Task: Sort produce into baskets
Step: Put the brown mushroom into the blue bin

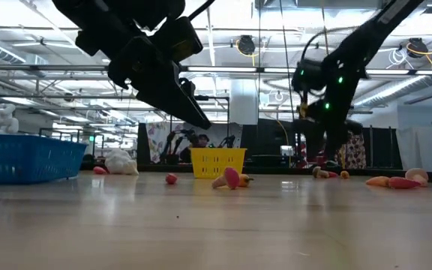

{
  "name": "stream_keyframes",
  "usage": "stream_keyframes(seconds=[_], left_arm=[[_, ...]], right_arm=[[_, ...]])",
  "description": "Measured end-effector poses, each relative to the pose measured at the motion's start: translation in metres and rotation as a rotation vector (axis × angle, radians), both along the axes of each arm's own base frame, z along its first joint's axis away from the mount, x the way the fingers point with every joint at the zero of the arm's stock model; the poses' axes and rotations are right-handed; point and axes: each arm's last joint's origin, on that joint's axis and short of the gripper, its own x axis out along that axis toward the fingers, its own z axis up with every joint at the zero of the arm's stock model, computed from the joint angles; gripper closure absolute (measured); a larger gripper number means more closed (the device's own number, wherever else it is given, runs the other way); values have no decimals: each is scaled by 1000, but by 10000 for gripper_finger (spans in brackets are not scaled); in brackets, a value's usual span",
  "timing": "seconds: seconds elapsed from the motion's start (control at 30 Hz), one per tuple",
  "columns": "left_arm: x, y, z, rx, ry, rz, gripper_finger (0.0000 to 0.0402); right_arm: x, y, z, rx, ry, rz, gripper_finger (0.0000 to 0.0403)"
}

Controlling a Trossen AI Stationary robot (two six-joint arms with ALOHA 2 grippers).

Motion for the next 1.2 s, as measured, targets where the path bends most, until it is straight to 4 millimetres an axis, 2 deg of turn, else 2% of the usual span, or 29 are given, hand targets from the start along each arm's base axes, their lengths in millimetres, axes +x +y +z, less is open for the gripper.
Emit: stream_keyframes(seconds=[0.17,0.4,0.53,0.73,0.9,1.07,1.2], left_arm=[[0,0,0,0,3,0,173],[-2,2,-2,7,29,1,173],[-1,6,-2,7,26,14,173],[-1,9,-2,8,25,23,173],[0,10,-1,51,3,21,173],[5,11,5,74,-76,48,173],[10,11,13,86,-175,35,173]], right_arm=[[5,-9,-21,30,28,-15,145],[7,-9,-31,88,23,-2,162],[8,-9,-31,94,21,1,208],[8,-9,-31,94,15,17,301],[14,-4,-23,103,-64,86,349],[23,10,0,152,-242,233,339],[31,30,20,194,-370,376,328]])
